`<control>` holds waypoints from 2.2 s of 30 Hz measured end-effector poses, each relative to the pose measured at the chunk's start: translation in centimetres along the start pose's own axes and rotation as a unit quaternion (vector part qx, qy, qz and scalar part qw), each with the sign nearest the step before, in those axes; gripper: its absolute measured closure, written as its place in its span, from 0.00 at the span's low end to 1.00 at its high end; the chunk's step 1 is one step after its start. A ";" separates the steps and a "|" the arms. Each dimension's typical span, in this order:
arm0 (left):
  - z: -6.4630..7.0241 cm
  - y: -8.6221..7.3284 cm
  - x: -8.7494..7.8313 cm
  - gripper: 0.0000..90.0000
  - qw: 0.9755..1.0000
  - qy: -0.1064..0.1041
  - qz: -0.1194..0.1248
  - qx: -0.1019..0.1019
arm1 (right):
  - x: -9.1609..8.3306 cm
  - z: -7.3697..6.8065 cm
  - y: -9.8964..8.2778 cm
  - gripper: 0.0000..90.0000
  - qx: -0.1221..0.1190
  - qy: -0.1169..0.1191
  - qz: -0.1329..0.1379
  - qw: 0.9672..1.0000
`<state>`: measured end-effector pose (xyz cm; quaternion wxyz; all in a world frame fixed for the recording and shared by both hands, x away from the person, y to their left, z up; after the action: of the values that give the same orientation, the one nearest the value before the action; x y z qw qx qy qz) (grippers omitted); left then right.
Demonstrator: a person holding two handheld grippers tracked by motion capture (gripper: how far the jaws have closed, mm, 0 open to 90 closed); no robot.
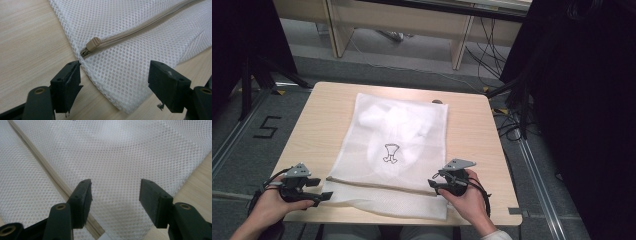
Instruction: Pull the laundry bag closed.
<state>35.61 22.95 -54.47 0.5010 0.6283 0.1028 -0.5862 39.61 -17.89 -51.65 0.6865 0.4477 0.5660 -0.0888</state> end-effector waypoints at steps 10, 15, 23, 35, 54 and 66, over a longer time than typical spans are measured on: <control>0.0 0.0 -0.1 0.28 1.000 -0.009 0.000 -0.002 | 0.5 -1.3 2.0 0.47 -0.033 -0.021 0.026 0.999; 0.2 0.2 0.0 0.28 1.000 -0.010 0.009 -0.012 | 0.8 -2.3 2.8 0.54 -0.066 -0.020 0.025 0.997; 0.1 0.1 -0.1 0.29 1.000 -0.006 0.003 -0.008 | 2.2 -5.0 4.8 0.61 -0.102 -0.002 0.013 0.995; 0.1 0.1 0.0 0.27 1.000 -0.009 0.000 -0.014 | 4.8 -9.6 8.6 0.70 -0.144 0.033 0.011 0.989; 0.1 0.1 0.1 0.27 1.000 -0.017 -0.003 -0.007 | 8.0 -15.2 13.0 0.80 -0.186 0.084 -0.007 0.979; 0.1 0.0 0.0 0.27 1.000 -0.011 -0.006 -0.009 | 10.1 -18.4 15.6 0.84 -0.204 0.114 -0.019 0.972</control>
<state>35.55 22.86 -54.48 0.5041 0.6169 0.1058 -0.5951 40.05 8.31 -51.48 0.6926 0.2944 0.6551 0.0672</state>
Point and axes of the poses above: each handheld gripper's, and its own axes: x roughly forward along the jaws, y roughly out of its top, z roughly to its right, the point moved 6 cm from there along x, roughly forward along the jaws, and after that the axes turned 14 degrees about -z, right-handed, at the moved point
